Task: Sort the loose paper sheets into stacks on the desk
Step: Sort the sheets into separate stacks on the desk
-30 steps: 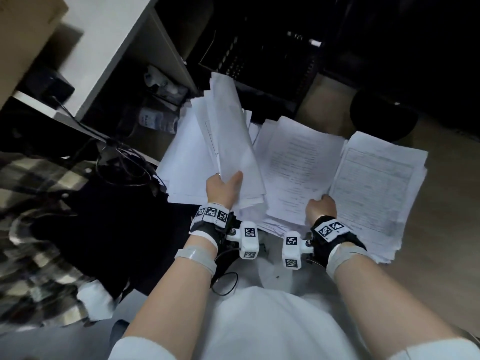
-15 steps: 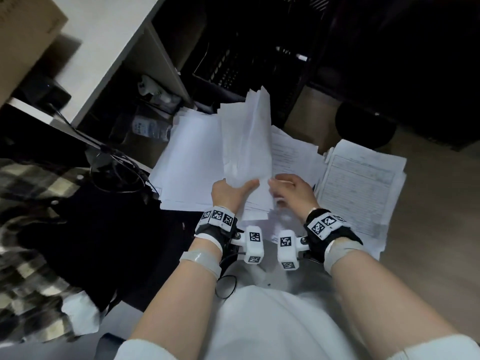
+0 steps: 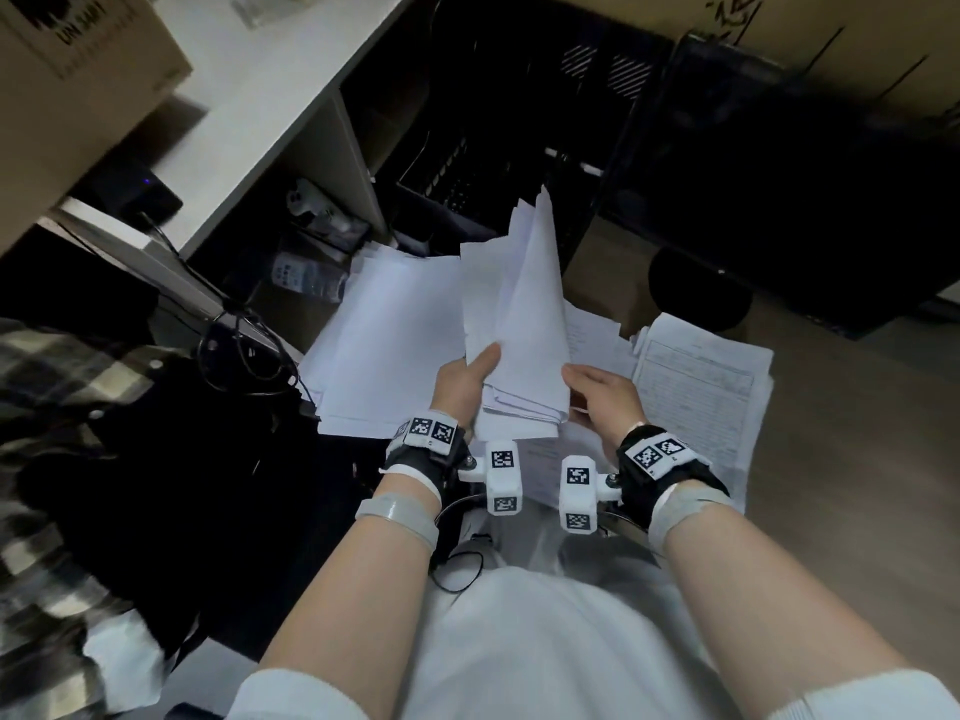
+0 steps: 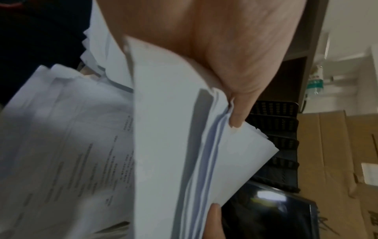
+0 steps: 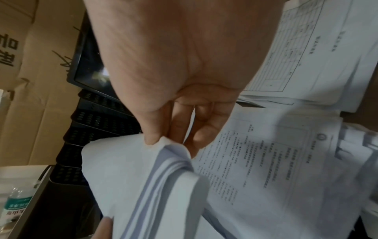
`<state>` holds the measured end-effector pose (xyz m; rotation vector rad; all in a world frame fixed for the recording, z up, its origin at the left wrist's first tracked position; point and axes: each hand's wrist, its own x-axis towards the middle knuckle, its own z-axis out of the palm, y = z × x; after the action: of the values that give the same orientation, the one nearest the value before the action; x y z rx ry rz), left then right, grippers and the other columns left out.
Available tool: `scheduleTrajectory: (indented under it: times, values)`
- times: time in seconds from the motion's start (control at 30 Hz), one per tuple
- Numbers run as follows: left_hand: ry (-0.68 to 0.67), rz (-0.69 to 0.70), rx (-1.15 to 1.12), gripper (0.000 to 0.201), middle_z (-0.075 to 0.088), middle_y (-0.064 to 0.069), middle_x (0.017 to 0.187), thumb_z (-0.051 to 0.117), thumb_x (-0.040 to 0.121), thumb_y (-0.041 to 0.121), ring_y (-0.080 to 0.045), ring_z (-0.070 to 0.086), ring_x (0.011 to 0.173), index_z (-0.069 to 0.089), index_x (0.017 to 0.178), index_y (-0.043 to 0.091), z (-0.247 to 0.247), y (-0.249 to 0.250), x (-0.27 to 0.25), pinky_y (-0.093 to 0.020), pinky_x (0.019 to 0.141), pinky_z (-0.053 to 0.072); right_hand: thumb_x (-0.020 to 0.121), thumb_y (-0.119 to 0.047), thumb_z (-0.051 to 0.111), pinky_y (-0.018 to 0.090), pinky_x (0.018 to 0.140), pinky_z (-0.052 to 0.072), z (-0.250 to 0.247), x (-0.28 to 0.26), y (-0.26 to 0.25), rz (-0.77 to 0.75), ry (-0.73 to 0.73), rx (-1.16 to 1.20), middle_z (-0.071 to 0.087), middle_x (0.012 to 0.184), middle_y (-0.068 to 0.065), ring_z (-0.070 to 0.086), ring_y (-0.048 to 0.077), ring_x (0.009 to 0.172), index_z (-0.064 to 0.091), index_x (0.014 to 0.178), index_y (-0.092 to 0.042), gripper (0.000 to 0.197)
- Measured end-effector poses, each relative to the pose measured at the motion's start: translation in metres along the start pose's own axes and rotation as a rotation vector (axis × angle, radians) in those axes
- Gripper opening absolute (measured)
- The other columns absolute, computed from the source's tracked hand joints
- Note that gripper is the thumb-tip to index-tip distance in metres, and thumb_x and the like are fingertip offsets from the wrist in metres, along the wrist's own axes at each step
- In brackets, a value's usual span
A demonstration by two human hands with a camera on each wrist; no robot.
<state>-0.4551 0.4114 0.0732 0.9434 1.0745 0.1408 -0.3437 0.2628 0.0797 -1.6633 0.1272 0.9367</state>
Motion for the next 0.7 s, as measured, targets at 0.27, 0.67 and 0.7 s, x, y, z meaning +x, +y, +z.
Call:
scheduleTrajectory:
  times: [0.27, 0.67, 0.7]
  values:
    - [-0.052, -0.057, 0.028, 0.047, 0.076, -0.015, 0.099, 0.071, 0.086, 0.045, -0.033, 0.072, 0.095, 0.072, 0.103, 0.002, 0.006, 0.001, -0.004, -0.049, 0.094, 0.055, 0.095, -0.019, 0.064, 0.037, 0.089, 0.056, -0.008, -0.006, 0.001, -0.019, 0.020, 0.018, 0.072, 0.108, 0.011, 0.067, 0.025, 0.095, 0.071, 0.104, -0.013, 0.013]
    - [-0.134, -0.238, -0.141, 0.060, 0.070, -0.015, 0.120, 0.073, 0.084, 0.046, -0.036, 0.068, 0.109, 0.061, 0.129, 0.008, 0.017, 0.002, -0.009, -0.054, 0.102, 0.048, 0.094, -0.014, 0.066, 0.023, 0.064, 0.053, -0.019, -0.011, 0.000, -0.171, 0.016, -0.143, 0.059, 0.075, 0.010, 0.052, 0.015, 0.063, 0.074, 0.104, -0.009, 0.014]
    - [-0.147, -0.266, -0.147, 0.063, 0.069, -0.017, 0.121, 0.073, 0.084, 0.047, -0.037, 0.067, 0.110, 0.060, 0.131, 0.008, 0.016, -0.001, -0.008, -0.055, 0.103, 0.047, 0.093, -0.013, 0.067, 0.023, 0.063, 0.052, -0.021, -0.011, 0.001, -0.180, 0.021, -0.140, 0.060, 0.076, 0.010, 0.052, 0.015, 0.064, 0.075, 0.099, -0.011, 0.010]
